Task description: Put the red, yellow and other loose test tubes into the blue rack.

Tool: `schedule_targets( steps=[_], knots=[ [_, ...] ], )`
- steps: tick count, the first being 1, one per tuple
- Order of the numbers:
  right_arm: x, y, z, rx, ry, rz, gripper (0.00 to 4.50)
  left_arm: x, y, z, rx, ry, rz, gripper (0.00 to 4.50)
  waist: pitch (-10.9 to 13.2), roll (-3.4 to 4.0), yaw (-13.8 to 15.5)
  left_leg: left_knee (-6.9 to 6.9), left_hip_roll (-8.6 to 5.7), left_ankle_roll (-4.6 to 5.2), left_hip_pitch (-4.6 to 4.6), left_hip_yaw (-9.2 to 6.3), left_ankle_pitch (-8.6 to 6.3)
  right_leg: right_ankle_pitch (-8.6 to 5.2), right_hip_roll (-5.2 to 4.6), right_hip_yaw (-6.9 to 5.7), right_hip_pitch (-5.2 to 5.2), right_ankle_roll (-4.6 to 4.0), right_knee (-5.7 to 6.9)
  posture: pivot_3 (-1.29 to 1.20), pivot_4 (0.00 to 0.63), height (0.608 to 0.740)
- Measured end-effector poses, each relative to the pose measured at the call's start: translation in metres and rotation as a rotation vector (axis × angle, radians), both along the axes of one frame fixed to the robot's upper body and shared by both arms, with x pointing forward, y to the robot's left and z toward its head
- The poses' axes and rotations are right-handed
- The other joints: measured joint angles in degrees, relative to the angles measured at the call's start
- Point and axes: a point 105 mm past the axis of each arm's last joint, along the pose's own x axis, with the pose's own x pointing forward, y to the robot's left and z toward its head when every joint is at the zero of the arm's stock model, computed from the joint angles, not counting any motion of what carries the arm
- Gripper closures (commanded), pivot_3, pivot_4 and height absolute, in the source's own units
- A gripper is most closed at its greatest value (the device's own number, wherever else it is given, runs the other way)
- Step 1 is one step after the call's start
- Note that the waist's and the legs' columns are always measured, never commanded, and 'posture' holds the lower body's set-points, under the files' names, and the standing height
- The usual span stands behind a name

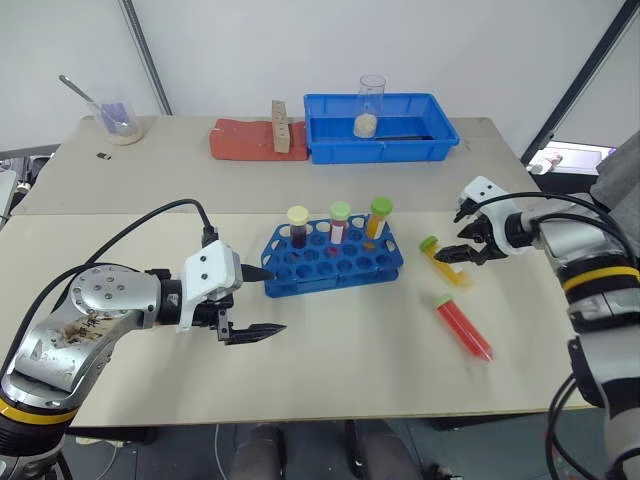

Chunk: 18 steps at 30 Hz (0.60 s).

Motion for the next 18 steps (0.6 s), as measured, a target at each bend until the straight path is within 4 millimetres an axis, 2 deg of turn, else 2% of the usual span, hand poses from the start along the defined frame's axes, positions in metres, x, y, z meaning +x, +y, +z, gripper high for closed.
schedule_targets(
  steps=[3, 4, 8, 13, 14, 18],
  knots=[
    [0.010, 0.005, -0.008, -0.002, 0.018, -0.029, 0.18, 0.002, -0.004, -0.003, -0.018, 0.011, -0.006, 0.01, 0.00, 0.00, -0.27, -0.01, 0.00, 0.00, -0.01, 0.00, 0.00, 0.02, 0.00, 0.00, 0.00, 0.01, 0.00, 0.00, 0.150, 0.740],
    [0.011, 0.006, -0.011, -0.003, 0.030, -0.036, 0.41, 0.002, -0.005, -0.005, -0.019, 0.015, -0.008, 0.00, 0.00, 0.00, -0.31, -0.01, 0.00, 0.00, -0.01, -0.01, 0.00, 0.02, 0.00, 0.00, 0.00, 0.00, 0.01, 0.00, 0.150, 0.740],
    [0.009, 0.007, -0.025, 0.001, 0.089, -0.058, 1.70, 0.004, -0.004, -0.007, -0.012, 0.002, -0.006, 0.00, 0.01, 0.01, -0.33, -0.01, 0.00, 0.00, 0.00, -0.02, 0.00, 0.02, 0.00, 0.00, 0.00, 0.00, 0.04, 0.00, 0.150, 0.740],
    [0.009, 0.009, -0.024, 0.023, 0.104, -0.059, 3.35, 0.006, -0.004, -0.011, -0.009, 0.008, -0.009, 0.00, 0.01, 0.02, -0.37, 0.00, -0.01, 0.00, 0.05, -0.03, 0.00, 0.04, 0.00, 0.00, 0.02, 0.02, 0.10, 0.00, 0.150, 0.740],
    [0.009, 0.010, -0.024, 0.029, 0.105, -0.058, 3.52, 0.006, -0.004, -0.012, -0.011, 0.014, -0.007, 0.00, 0.01, 0.02, -0.38, 0.00, 0.00, 0.00, 0.06, -0.03, 0.00, 0.04, 0.00, 0.00, 0.02, 0.01, 0.12, 0.00, 0.150, 0.740],
    [0.008, 0.013, -0.022, 0.053, 0.114, -0.031, 3.52, 0.009, -0.004, -0.013, -0.018, 0.005, -0.009, 0.00, 0.02, 0.04, -0.37, 0.01, 0.00, 0.00, 0.06, -0.03, 0.00, 0.04, 0.01, 0.00, 0.01, 0.01, 0.14, 0.00, 0.150, 0.740]
  ],
)
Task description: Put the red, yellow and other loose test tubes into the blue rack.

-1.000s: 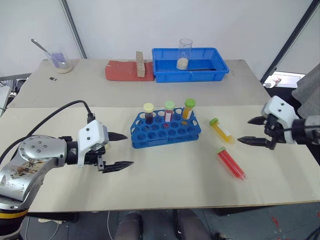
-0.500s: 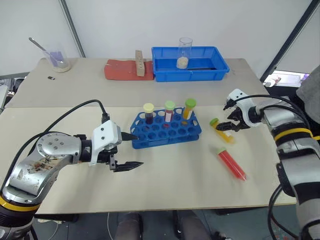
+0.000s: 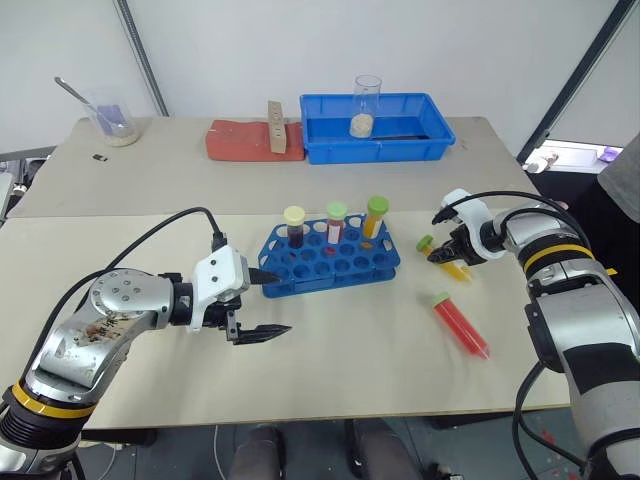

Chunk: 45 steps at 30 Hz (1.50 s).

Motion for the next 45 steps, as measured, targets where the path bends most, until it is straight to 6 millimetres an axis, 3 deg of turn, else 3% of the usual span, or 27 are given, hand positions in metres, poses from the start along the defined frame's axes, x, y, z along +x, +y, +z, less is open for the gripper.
schedule_targets(
  steps=[5, 9, 11, 14, 20, 27, 38, 45],
  knots=[
    [-0.009, -0.010, 0.032, 0.065, -0.084, 0.059, 3.52, 0.007, 0.004, 0.000, -0.017, 0.000, 0.024, 0.00, 0.08, 0.12, 0.44, -0.02, 0.00, 0.00, -0.07, -0.04, 0.00, -0.03, -0.01, -0.03, -0.01, 0.03, -0.03, 0.00, 0.150, 0.740],
    [-0.042, -0.012, 0.053, 0.123, -0.226, 0.132, 3.52, 0.012, 0.005, 0.004, -0.050, -0.004, 0.034, 0.00, 0.07, 0.11, 1.28, -0.08, 0.00, 0.09, -0.10, -0.11, -0.07, -0.13, 0.00, -0.11, -0.01, 0.06, -0.05, 0.00, 0.150, 0.740],
    [-0.061, 0.003, 0.048, 0.192, -0.276, 0.162, 3.52, 0.012, 0.004, 0.007, -0.079, -0.003, 0.032, 0.00, 0.07, 0.11, 1.56, -0.04, 0.00, 0.15, -0.06, -0.09, -0.11, -0.15, 0.00, -0.08, -0.02, 0.05, 0.00, 0.00, 0.150, 0.740],
    [-0.077, 0.040, 0.049, 0.341, -0.422, 0.172, 3.52, 0.013, 0.001, 0.008, -0.106, 0.006, 0.020, 0.00, 0.08, 0.12, 0.84, 0.04, 0.02, 0.13, -0.04, -0.10, -0.10, -0.22, 0.05, -0.03, -0.03, 0.25, 0.08, 0.00, 0.150, 0.740],
    [-0.094, 0.085, 0.078, 0.540, -0.786, 0.128, 3.52, 0.017, -0.003, 0.013, -0.140, 0.006, 0.007, 0.00, 0.07, 0.12, 0.40, 0.09, 0.03, -0.04, 0.08, -0.14, 0.11, -0.11, 0.07, -0.06, 0.05, 0.40, 0.11, 0.00, 0.150, 0.740],
    [-0.088, 0.110, 0.069, 0.596, -0.967, 0.054, 3.52, 0.021, -0.010, 0.015, -0.164, 0.011, -0.014, 0.00, 0.07, 0.12, 0.30, 0.02, 0.02, -0.09, -0.06, -0.12, 0.14, -0.09, 0.06, -0.05, 0.01, 0.28, 0.00, 0.00, 0.150, 0.740],
    [-0.072, 0.108, 0.035, 0.543, -1.032, -0.027, 3.52, 0.020, -0.013, 0.012, -0.164, 0.042, -0.019, 0.00, 0.08, 0.12, 0.09, 0.01, 0.04, -0.09, 0.02, -0.15, 0.15, -0.14, 0.08, -0.06, 0.02, 0.28, 0.06, 0.00, 0.150, 0.740],
    [-0.063, 0.116, 0.033, 0.559, -1.062, -0.034, 3.52, 0.015, -0.013, 0.011, -0.158, 0.074, -0.041, 0.00, 0.08, 0.12, 0.00, -0.02, 0.04, -0.09, 0.01, -0.17, 0.15, -0.15, 0.07, -0.06, 0.02, 0.24, 0.05, 0.00, 0.150, 0.740]
  ],
)
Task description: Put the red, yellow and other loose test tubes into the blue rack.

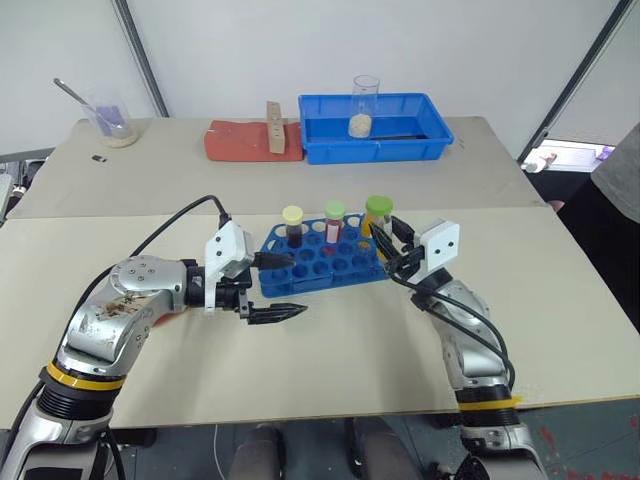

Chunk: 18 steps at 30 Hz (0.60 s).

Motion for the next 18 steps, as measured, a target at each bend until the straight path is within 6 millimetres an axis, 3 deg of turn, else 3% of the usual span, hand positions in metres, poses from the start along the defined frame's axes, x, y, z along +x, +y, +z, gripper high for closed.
schedule_targets(
  steps=[18],
  knots=[
    [0.0082, 0.0037, -0.0070, 0.110, -0.012, -0.055, 3.52, 0.0001, -0.0070, 0.0092, -0.055, -0.006, 0.010, 0.00, 0.00, 0.00, -0.01, 0.02, 0.00, 0.00, 0.03, -0.01, 0.00, 0.01, 0.00, 0.00, 0.02, 0.01, 0.02, 0.00, 0.150, 0.740]
  ],
)
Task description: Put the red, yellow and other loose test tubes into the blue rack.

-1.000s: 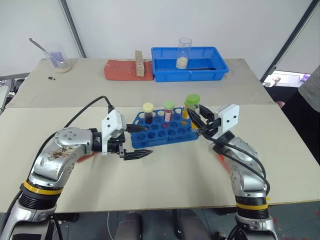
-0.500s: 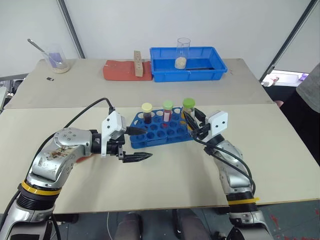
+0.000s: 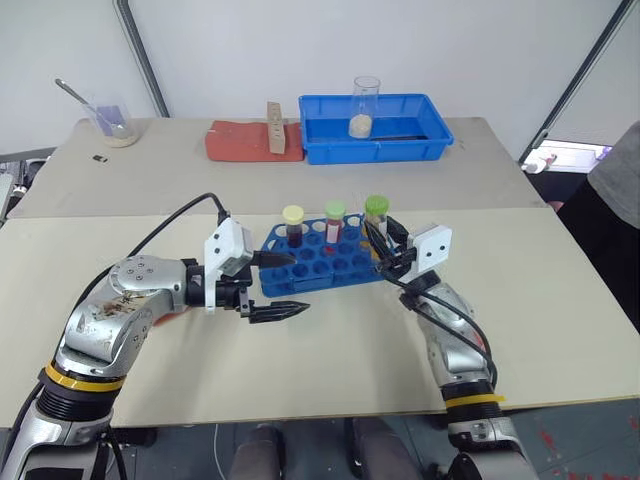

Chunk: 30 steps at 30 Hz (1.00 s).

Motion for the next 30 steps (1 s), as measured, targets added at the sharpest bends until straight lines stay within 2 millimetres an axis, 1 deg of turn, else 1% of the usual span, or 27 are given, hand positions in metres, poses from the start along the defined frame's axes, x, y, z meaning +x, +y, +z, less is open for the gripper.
schedule_targets(
  steps=[5, 9, 16, 20, 22, 25, 27, 29, 30],
  knots=[
    [0.001, -0.002, -0.001, 0.054, 0.001, -0.043, 3.52, 0.001, -0.005, 0.006, -0.027, -0.002, 0.002, 0.00, 0.00, 0.00, 0.01, 0.00, 0.00, 0.00, -0.01, -0.01, 0.00, 0.00, 0.00, 0.00, 0.00, 0.00, -0.01, 0.00, 0.150, 0.740],
    [-0.004, -0.005, -0.005, 0.119, 0.006, -0.082, 3.52, 0.003, -0.010, 0.008, -0.063, 0.004, 0.018, 0.00, 0.00, 0.00, 0.02, -0.01, 0.00, 0.00, -0.01, -0.03, 0.00, 0.00, 0.00, 0.00, 0.01, -0.01, -0.01, 0.00, 0.150, 0.740],
    [-0.006, -0.007, -0.010, 0.154, 0.019, -0.127, 3.54, 0.003, -0.015, 0.018, -0.108, 0.007, 0.024, 0.00, 0.00, 0.00, 0.02, -0.01, 0.00, 0.00, -0.01, -0.05, 0.00, 0.00, 0.00, -0.01, 0.01, -0.01, -0.01, 0.00, 0.150, 0.740],
    [-0.011, -0.003, -0.015, 0.133, 0.016, -0.122, 3.54, 0.004, -0.015, 0.020, -0.110, 0.002, 0.029, 0.00, 0.00, 0.00, 0.01, -0.01, -0.01, 0.00, -0.01, -0.05, 0.00, 0.00, 0.00, -0.01, 0.01, -0.01, -0.02, 0.00, 0.150, 0.740],
    [-0.013, -0.005, -0.018, 0.125, 0.022, -0.126, 2.47, 0.005, -0.015, 0.020, -0.110, 0.000, 0.032, 0.00, 0.00, 0.00, 0.03, -0.02, -0.01, 0.00, -0.02, -0.05, 0.00, -0.01, 0.00, -0.01, 0.01, -0.02, -0.02, 0.00, 0.150, 0.740],
    [-0.017, -0.011, -0.029, 0.087, 0.063, -0.127, 1.49, 0.006, -0.015, 0.020, -0.109, -0.003, 0.042, 0.00, 0.00, 0.00, 0.04, -0.02, -0.01, 0.00, -0.04, -0.04, 0.00, -0.01, -0.01, 0.00, 0.00, -0.02, -0.03, 0.00, 0.150, 0.740],
    [-0.021, -0.016, -0.031, 0.040, 0.087, -0.126, 0.80, 0.007, -0.015, 0.019, -0.096, -0.012, 0.055, 0.00, 0.00, 0.00, 0.09, -0.02, -0.02, 0.00, -0.04, -0.04, 0.00, -0.01, -0.01, 0.00, 0.00, -0.01, -0.03, 0.00, 0.150, 0.740],
    [-0.028, -0.023, -0.031, -0.015, 0.109, -0.127, 0.80, 0.008, -0.016, 0.016, -0.082, -0.019, 0.064, 0.00, 0.00, 0.00, 0.16, -0.03, -0.02, 0.00, -0.04, -0.05, 0.00, -0.03, -0.01, -0.01, 0.00, 0.00, -0.03, 0.00, 0.150, 0.740],
    [-0.035, -0.027, -0.030, -0.048, 0.124, -0.123, 0.80, 0.009, -0.016, 0.014, -0.069, -0.021, 0.069, 0.00, 0.00, 0.01, 0.26, -0.05, -0.02, 0.00, -0.04, -0.05, 0.00, -0.04, -0.01, -0.01, -0.01, 0.00, -0.03, 0.00, 0.150, 0.740]
  ],
)
